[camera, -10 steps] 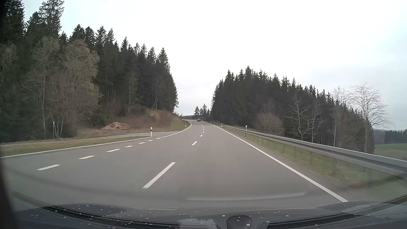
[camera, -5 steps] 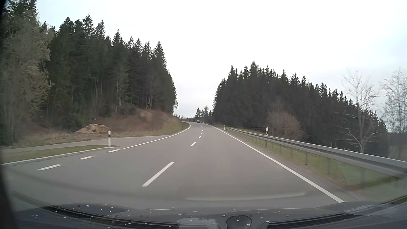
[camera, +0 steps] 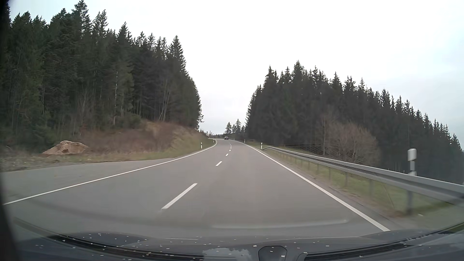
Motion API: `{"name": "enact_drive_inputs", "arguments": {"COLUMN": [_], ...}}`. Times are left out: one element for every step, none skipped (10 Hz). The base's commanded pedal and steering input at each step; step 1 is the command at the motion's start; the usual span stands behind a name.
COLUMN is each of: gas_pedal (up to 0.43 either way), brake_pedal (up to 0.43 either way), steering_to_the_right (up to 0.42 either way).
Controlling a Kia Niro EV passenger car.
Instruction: Follow the waypoints while adhering to traffic rules and regulations
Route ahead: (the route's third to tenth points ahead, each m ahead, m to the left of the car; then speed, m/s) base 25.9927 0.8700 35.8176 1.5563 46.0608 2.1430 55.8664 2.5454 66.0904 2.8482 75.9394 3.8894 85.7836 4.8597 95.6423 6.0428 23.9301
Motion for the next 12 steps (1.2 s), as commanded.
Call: {"name": "enact_drive_inputs", "arguments": {"gas_pedal": [0.331,0.319,0.299,0.299,0.287,0.28,0.28,0.28,0.268,0.268,0.268,0.268], "brake_pedal": [0.0,0.0,0.0,0.0,0.0,0.0,0.0,0.0,0.0,0.0,0.0,0.0], "steering_to_the_right": [-0.008,-0.008,-0.008,-0.008,-0.008,-0.008,-0.007,-0.008,-0.007,-0.007,-0.007,-0.006]}}
